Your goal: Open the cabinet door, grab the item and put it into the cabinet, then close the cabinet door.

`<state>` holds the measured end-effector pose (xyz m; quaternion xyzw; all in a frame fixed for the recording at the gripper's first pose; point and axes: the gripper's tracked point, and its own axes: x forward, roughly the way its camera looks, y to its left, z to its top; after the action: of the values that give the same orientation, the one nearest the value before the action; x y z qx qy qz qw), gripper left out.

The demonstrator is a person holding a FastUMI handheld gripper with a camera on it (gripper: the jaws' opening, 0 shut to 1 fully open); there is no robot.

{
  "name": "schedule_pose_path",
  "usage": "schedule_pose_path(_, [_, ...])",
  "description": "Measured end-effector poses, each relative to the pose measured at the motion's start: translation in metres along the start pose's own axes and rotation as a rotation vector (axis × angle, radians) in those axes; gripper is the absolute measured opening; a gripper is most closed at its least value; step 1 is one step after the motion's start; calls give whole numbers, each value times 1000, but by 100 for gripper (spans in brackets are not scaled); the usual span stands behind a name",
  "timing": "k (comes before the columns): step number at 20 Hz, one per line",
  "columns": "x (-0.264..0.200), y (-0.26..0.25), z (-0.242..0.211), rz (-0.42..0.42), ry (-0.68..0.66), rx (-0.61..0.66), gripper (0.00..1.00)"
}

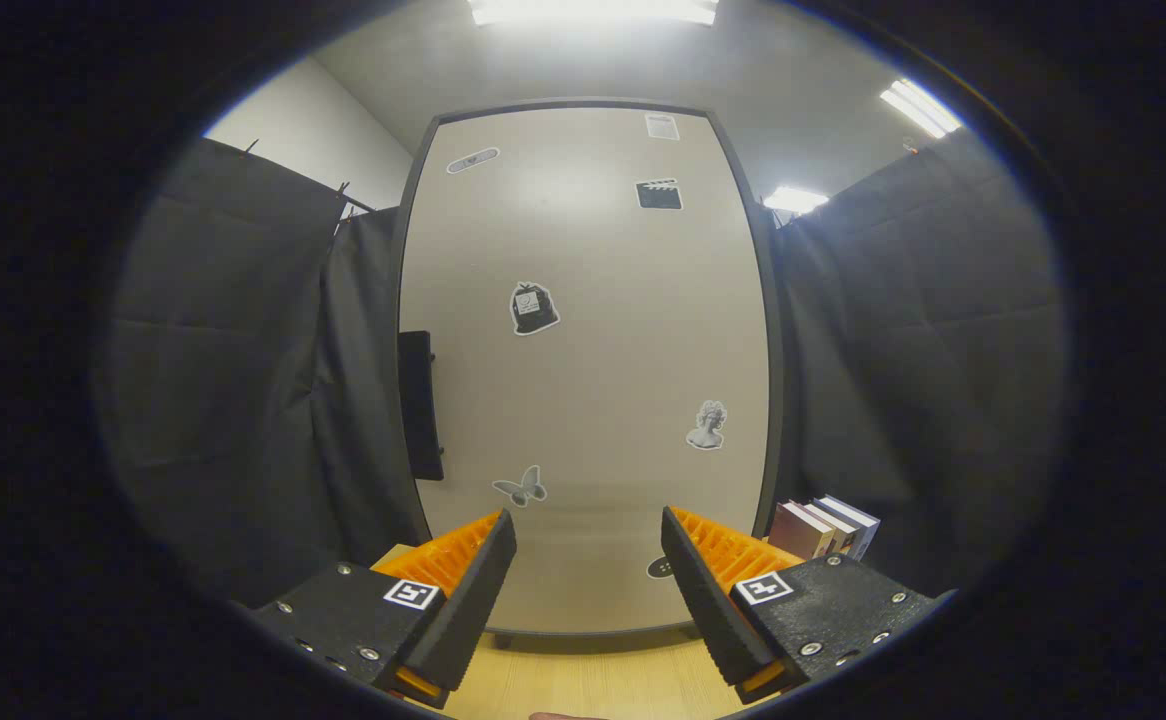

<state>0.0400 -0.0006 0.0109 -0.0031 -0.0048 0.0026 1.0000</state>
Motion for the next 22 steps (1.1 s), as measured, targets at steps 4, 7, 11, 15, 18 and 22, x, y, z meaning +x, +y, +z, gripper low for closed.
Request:
schedule_pose_path(4, [20,23,10,47,-13,-9,92])
schedule_pose_path(7, [34,47,19,91,-25,-15,91])
schedule_pose_path(11, [61,85,22,146,-22,-14,92])
schedule_pose_path(15, [88,116,17,198,-7,-28,92])
schedule_pose_path(18, [103,125,17,196,-18,-43,85])
schedule_pose_path(22, [115,135,14,221,0,2,60])
